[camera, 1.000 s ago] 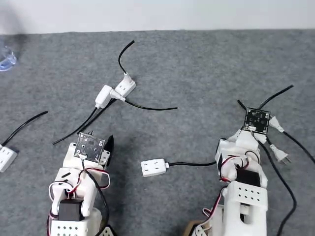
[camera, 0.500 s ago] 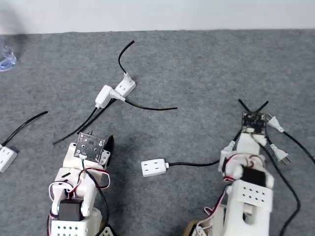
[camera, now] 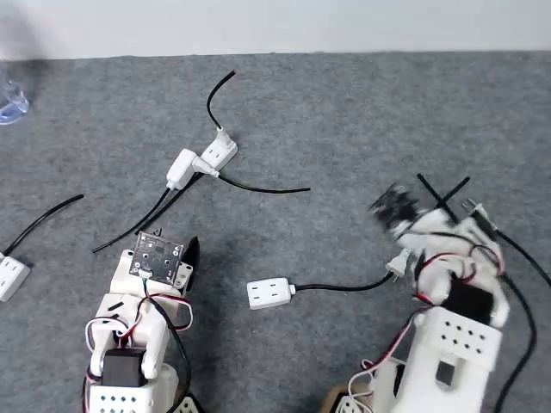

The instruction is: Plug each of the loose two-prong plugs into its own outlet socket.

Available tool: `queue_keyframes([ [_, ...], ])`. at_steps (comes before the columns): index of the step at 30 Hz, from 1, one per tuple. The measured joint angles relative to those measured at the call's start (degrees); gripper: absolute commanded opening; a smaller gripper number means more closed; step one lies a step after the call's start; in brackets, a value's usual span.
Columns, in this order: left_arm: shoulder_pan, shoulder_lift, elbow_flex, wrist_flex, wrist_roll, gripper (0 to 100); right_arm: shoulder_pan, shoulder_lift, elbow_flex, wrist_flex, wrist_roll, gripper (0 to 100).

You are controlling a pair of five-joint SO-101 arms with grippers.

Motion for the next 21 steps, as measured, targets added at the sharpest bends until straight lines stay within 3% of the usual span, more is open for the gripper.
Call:
queue_keyframes([
  [9, 0.0, 0.0, 0.0, 0.0, 0.0, 20, -1.76, 0.09, 15.56, -20.66, -0.79, 24.1],
  [13, 0.0, 0.0, 0.0, 0.0, 0.0, 20, -3.25, 1.32, 16.53, -22.86, 7.38, 24.1],
  [17, 0.0, 0.0, 0.0, 0.0, 0.0, 20, -5.98, 5.71, 13.1, -13.54, 16.97, 24.1],
  [21, 0.0, 0.0, 0.0, 0.0, 0.0, 20, -7.21, 16.0, -2.29, 3.6, 19.34, 24.1],
])
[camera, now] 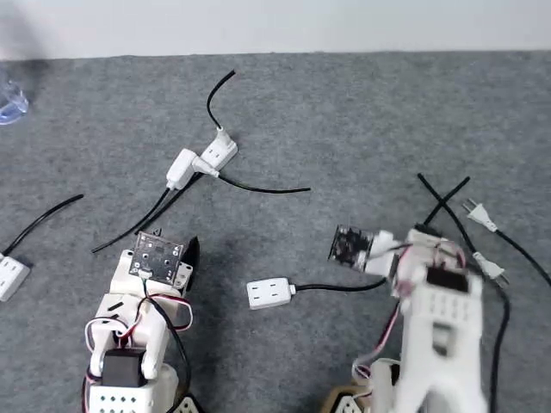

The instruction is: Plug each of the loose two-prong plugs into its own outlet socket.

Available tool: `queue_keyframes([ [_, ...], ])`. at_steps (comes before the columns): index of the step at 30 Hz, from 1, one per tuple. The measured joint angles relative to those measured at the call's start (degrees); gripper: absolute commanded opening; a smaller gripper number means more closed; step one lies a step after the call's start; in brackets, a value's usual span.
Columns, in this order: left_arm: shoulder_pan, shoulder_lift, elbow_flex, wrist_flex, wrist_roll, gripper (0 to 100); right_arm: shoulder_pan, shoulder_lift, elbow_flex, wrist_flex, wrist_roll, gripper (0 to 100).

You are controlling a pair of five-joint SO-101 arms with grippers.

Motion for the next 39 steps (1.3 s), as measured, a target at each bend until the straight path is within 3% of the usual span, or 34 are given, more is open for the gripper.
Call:
queue_keyframes([
  [6, 0.0, 0.0, 0.0, 0.0, 0.0, 20, -0.26, 18.11, -22.95, 19.69, 6.33, 24.1],
  [13, 0.0, 0.0, 0.0, 0.0, 0.0, 20, 2.64, 31.56, -37.98, 33.93, 28.4, 24.1],
  [19, 0.0, 0.0, 0.0, 0.0, 0.0, 20, 5.27, 45.54, -48.79, 37.1, 43.16, 24.1],
  [28, 0.0, 0.0, 0.0, 0.0, 0.0, 20, 4.04, 69.19, -65.49, 37.71, 48.09, 24.1],
  [39, 3.43, 0.0, 0.0, 1.41, -1.67, 20, 2.64, 73.67, -68.66, 38.15, 48.09, 21.6],
])
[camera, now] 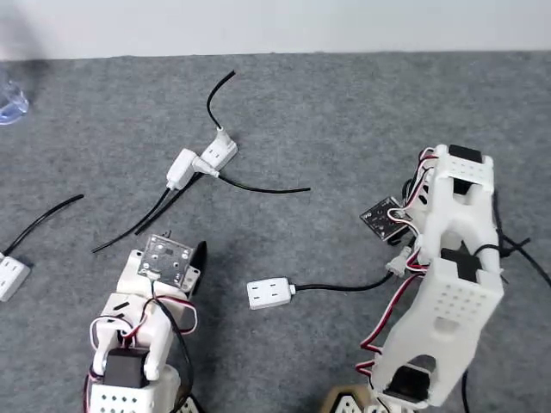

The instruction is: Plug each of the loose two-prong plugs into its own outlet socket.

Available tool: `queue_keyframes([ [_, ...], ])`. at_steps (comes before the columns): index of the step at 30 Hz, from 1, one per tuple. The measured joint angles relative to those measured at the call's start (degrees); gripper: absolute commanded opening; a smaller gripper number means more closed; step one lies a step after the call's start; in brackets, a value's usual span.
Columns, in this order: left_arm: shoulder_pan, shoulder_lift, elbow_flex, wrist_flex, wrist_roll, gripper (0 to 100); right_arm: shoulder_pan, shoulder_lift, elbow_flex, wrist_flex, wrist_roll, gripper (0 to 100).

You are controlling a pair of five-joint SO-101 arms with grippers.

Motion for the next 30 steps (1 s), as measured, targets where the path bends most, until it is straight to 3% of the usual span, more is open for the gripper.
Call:
queue_keyframes([
  [5, 0.18, 0.0, 0.0, 0.62, -0.97, 20, -0.53, 1.32, -0.88, -0.53, 0.0, 0.2],
  [15, 0.18, 0.0, 0.0, 0.62, -1.32, 20, -1.23, 2.73, -1.14, -0.53, -3.6, 0.8],
  [22, 0.18, 0.0, 0.0, 0.62, -1.32, 20, -2.46, -5.98, -0.53, 7.38, -4.48, 0.8],
  [30, 0.26, 0.0, 0.0, 0.62, -1.32, 20, -7.21, -14.86, -0.53, 8.62, -14.77, 0.8],
])
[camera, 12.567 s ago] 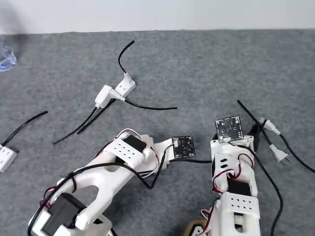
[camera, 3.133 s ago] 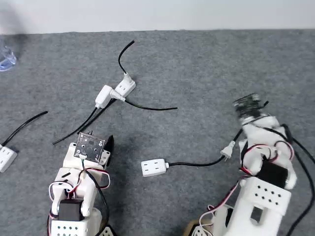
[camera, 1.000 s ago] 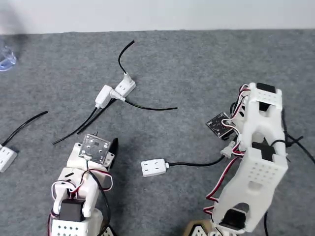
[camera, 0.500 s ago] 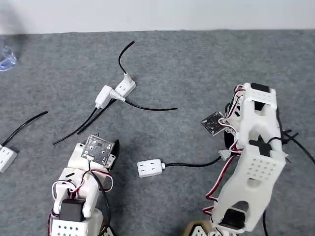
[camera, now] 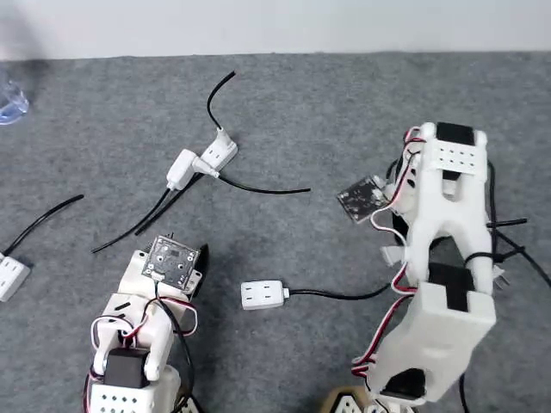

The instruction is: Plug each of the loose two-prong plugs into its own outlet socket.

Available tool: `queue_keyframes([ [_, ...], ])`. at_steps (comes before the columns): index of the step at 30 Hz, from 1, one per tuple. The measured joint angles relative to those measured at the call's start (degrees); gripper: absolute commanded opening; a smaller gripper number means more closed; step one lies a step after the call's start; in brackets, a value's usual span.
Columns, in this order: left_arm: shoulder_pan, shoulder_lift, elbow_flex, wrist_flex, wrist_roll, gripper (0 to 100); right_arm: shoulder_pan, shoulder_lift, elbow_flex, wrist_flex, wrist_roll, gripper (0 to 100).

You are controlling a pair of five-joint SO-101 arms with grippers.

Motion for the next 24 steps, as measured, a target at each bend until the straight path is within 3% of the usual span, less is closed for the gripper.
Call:
queue_keyframes([
  [7, 0.09, 0.0, 0.0, 0.09, 0.0, 20, -8.7, 0.79, 0.0, -0.53, -11.6, 0.9],
  [15, 0.09, 0.0, 0.0, 0.18, 0.0, 20, -11.08, 3.87, 0.53, -9.41, -27.16, 0.9],
  [24, 0.18, 0.0, 0.0, 0.18, 0.0, 20, -13.89, 2.73, 18.99, -26.02, -43.25, 0.9],
])
